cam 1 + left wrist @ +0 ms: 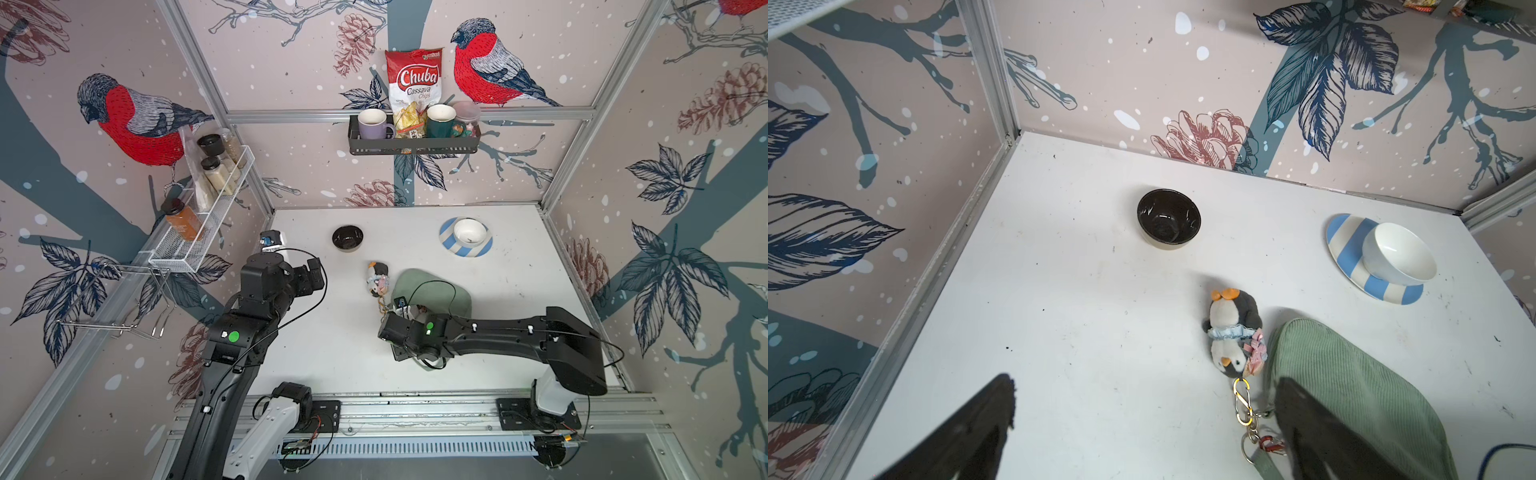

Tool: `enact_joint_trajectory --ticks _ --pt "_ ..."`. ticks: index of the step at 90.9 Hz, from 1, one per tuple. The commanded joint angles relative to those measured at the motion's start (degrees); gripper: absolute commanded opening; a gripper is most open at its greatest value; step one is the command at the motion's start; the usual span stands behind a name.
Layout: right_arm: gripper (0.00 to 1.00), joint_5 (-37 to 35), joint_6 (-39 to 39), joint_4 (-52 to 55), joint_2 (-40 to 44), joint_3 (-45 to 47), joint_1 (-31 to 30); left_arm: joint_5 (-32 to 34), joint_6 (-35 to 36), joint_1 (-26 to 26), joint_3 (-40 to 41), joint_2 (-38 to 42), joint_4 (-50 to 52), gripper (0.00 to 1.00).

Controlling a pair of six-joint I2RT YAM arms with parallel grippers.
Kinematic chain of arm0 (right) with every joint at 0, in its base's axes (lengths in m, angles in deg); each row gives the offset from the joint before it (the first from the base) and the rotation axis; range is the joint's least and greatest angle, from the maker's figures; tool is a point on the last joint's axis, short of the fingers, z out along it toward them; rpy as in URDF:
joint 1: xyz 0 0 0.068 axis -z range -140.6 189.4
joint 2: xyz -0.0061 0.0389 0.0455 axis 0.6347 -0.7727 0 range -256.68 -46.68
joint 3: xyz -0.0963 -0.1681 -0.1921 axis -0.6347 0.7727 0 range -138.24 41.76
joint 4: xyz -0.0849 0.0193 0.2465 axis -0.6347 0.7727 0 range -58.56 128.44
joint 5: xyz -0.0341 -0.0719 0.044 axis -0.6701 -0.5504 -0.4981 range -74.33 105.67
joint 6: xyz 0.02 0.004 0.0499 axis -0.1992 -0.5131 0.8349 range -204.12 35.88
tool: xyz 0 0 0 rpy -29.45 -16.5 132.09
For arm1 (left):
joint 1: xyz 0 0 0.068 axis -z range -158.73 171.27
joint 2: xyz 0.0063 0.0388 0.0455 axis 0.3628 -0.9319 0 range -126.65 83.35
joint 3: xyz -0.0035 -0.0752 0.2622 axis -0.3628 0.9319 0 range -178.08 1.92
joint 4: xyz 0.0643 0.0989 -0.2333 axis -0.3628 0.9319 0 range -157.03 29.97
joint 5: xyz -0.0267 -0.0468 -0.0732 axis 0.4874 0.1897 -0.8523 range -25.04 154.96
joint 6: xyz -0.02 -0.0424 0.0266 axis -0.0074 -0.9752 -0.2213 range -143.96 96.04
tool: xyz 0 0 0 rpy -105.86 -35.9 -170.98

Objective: Remove the decoration from the bag
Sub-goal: Pick up the bag from the center of the board.

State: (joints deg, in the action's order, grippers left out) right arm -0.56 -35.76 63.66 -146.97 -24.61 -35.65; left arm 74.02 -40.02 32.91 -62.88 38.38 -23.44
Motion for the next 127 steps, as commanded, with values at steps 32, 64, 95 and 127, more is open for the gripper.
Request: enact_joint_trajectory --ticks 32,64,95,127 --pt "0.42 -1.47 5.29 8.06 -8.89 -5.93 -2.03 -1.95 -0.08 -0.30 2.20 -0.26 -2.64 0.97" --pt "0.39 -0.51 6.87 8.08 -8.63 -4.19 -0.69 -3.38 -0.88 -0.30 2.13 0.14 -3.07 0.97" --pt "0.16 1.36 6.33 7.15 -8.01 -3.34 0.31 -3.68 -0.58 -0.30 2.26 0.22 -2.81 0.96" --pt "0.00 -4.03 1.04 20.36 6.57 -10.81 2.60 -12.98 0.23 0.17 0.31 -0.46 -4.13 0.96"
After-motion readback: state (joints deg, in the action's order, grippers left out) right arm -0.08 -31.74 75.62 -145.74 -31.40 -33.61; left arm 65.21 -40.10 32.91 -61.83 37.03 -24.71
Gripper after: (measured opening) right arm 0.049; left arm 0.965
